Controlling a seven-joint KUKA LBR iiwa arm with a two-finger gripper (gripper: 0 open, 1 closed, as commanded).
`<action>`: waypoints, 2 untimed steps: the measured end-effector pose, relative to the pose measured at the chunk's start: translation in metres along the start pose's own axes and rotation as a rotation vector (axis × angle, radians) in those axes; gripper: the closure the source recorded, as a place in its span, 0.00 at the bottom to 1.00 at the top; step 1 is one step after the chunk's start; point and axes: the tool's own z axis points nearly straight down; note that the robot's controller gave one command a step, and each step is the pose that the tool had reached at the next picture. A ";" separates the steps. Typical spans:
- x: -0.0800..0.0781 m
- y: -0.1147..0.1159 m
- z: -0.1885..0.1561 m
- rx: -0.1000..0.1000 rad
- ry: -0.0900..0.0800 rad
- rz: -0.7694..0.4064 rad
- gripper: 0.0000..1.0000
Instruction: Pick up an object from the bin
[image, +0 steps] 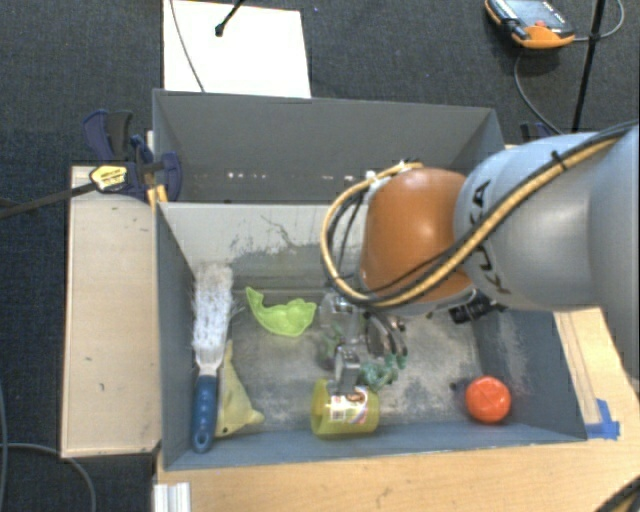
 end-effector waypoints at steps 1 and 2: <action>0.000 0.000 0.000 0.000 0.000 0.000 0.00; -0.006 -0.007 -0.038 0.001 0.005 -0.069 0.00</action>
Offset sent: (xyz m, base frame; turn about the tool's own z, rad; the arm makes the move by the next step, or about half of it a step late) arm 0.0197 -0.0231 0.1178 -0.1969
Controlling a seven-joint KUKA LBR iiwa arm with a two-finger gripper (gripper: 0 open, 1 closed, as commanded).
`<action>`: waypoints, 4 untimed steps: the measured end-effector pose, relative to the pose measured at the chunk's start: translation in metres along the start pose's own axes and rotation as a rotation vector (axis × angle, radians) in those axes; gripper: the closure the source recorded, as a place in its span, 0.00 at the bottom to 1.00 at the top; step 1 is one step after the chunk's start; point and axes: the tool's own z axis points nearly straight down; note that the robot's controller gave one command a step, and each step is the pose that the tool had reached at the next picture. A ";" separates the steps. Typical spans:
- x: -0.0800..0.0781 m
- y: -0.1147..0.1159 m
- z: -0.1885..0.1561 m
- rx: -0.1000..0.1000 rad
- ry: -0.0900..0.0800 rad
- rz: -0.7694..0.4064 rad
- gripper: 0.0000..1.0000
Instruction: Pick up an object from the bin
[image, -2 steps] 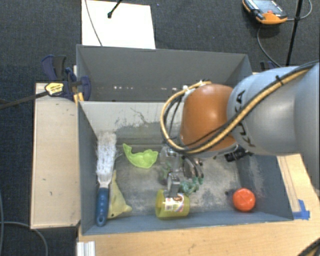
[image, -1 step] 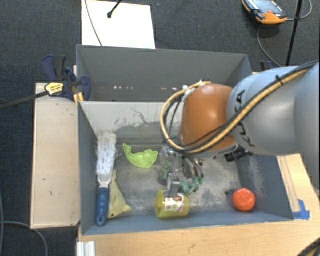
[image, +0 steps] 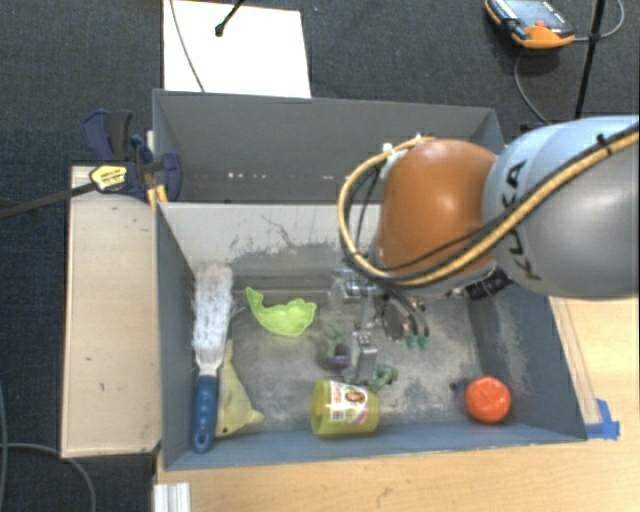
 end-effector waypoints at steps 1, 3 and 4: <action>-0.008 -0.019 0.017 0.000 -0.019 -0.177 0.00; -0.049 0.045 0.083 -0.002 -0.007 -0.396 0.00; -0.057 -0.012 0.119 0.002 0.004 -0.701 1.00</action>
Offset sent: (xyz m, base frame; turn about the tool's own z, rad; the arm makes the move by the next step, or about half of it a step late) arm 0.0281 0.0531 -0.0938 -0.2487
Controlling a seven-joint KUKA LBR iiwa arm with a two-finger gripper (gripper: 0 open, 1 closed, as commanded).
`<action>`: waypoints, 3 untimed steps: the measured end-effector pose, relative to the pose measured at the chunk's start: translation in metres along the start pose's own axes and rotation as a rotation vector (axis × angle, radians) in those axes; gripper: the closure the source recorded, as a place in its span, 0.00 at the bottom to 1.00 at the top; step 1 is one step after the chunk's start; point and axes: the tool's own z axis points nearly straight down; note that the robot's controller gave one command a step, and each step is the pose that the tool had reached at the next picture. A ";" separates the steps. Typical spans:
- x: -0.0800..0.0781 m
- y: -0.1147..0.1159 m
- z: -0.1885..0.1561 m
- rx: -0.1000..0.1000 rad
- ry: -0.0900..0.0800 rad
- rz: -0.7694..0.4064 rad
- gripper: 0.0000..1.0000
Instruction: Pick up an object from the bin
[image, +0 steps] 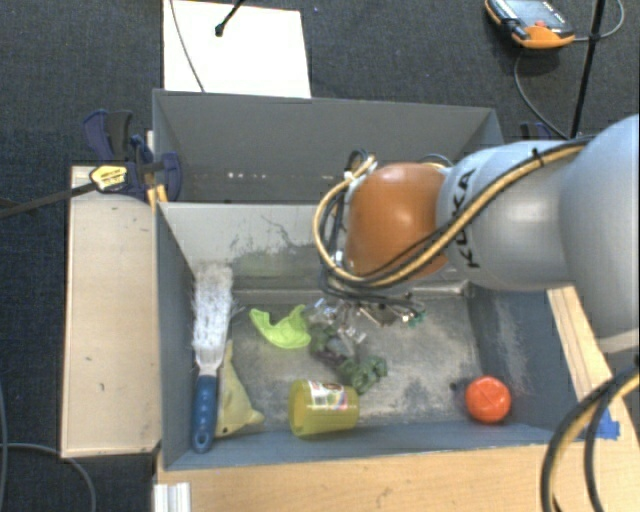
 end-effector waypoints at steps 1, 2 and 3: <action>0.000 0.000 0.000 0.000 0.000 0.001 1.00; 0.027 0.023 -0.025 0.004 -0.014 -0.009 1.00; 0.045 0.034 -0.045 0.002 -0.012 -0.005 1.00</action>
Offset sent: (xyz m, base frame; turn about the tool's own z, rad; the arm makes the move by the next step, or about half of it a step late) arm -0.0603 -0.0041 0.0413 -0.0110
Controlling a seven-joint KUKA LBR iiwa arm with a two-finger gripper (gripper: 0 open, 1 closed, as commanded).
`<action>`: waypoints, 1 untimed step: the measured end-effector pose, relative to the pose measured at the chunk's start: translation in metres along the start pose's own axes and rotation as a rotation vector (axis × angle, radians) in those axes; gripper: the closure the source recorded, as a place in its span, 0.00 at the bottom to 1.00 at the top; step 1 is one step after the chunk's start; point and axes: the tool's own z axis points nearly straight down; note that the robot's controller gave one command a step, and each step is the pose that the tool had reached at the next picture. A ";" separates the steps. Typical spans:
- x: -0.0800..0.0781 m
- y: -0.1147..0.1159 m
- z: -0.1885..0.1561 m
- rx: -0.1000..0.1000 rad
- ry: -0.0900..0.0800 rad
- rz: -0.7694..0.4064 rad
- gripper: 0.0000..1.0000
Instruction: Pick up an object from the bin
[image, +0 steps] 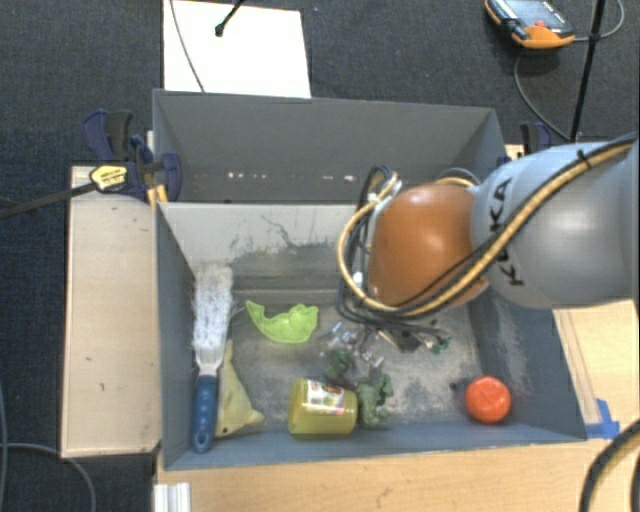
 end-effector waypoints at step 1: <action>-0.022 -0.001 -0.020 0.001 0.004 0.010 1.00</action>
Offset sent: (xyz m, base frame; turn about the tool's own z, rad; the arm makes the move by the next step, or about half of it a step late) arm 0.0495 0.0353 0.1822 -0.0200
